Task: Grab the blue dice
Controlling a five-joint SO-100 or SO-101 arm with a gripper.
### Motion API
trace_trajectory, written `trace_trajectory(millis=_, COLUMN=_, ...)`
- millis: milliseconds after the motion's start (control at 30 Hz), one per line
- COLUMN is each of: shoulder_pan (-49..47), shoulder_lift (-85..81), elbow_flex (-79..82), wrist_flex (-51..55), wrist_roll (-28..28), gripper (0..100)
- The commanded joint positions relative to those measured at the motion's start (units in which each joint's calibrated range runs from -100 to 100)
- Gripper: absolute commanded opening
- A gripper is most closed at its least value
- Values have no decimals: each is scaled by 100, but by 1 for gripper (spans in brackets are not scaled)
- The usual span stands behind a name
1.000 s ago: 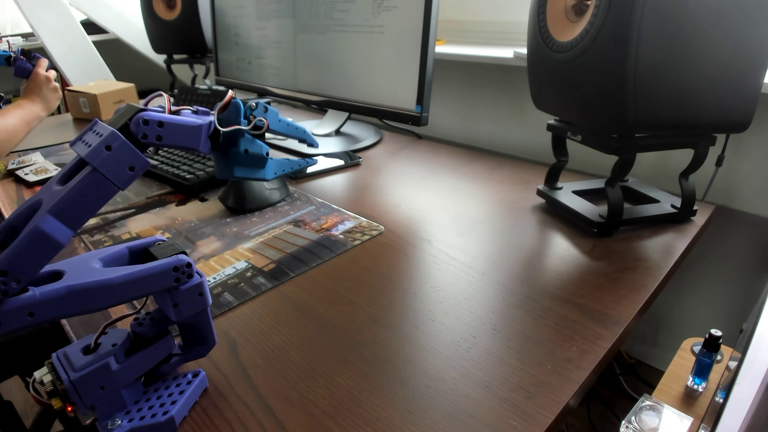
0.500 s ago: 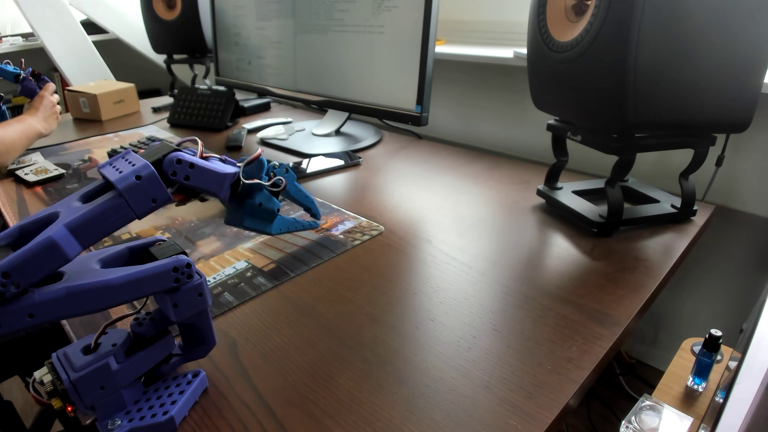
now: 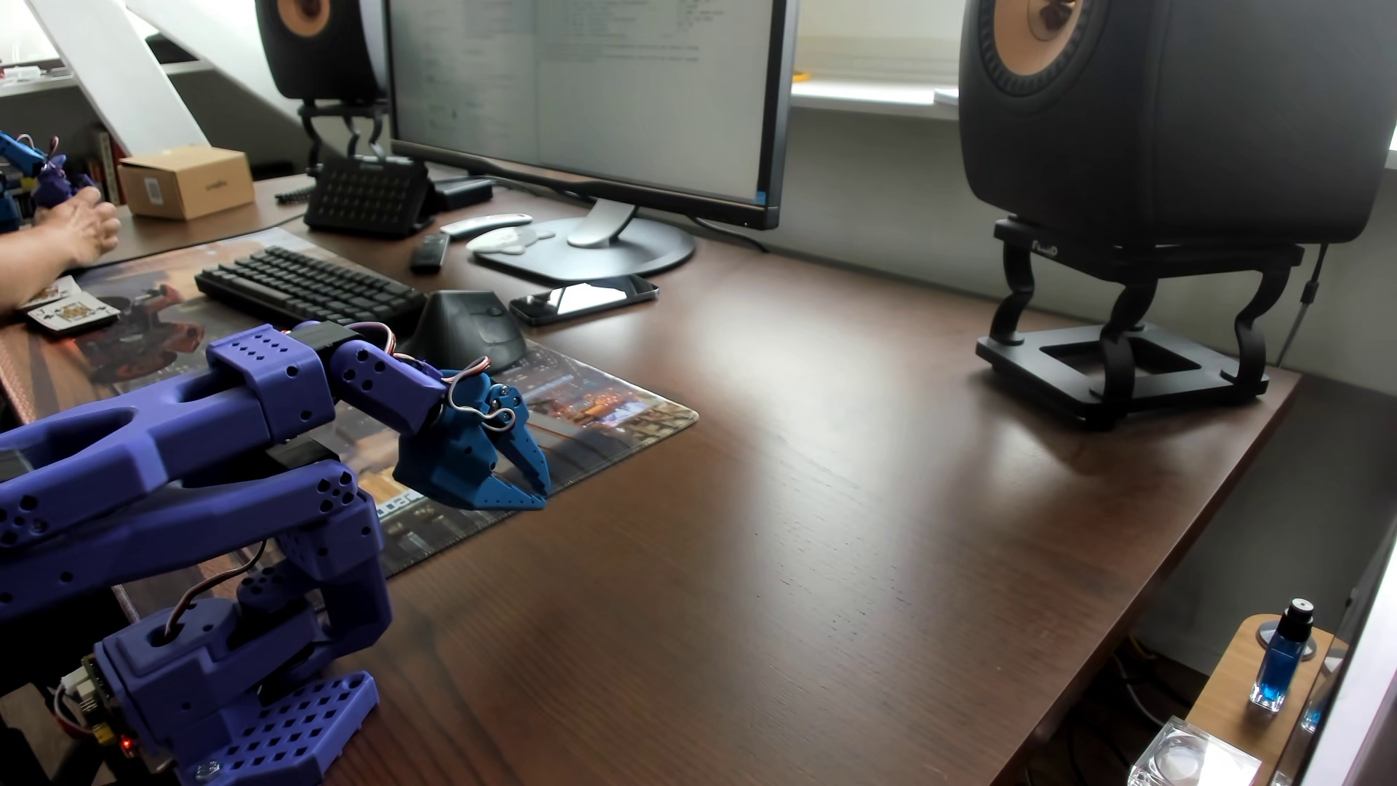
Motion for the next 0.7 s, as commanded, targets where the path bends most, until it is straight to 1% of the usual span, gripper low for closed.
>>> trace_trajectory(millis=0, shoulder_pan=-79, shoulder_lift=-81, elbow_flex=-25, wrist_flex=-154, wrist_roll=23, gripper=2)
trace_trajectory(millis=167, shoulder_pan=-71, shoulder_lift=-541, elbow_flex=138, wrist_flex=-94, wrist_roll=23, gripper=2)
trace_trajectory(millis=367, shoulder_pan=35, shoulder_lift=-2299, elbow_flex=825, wrist_flex=-69, wrist_roll=-9, gripper=2)
trace_trajectory(millis=667, shoulder_pan=19, shoulder_lift=-2291, elbow_flex=816, wrist_flex=-69, wrist_roll=23, gripper=2)
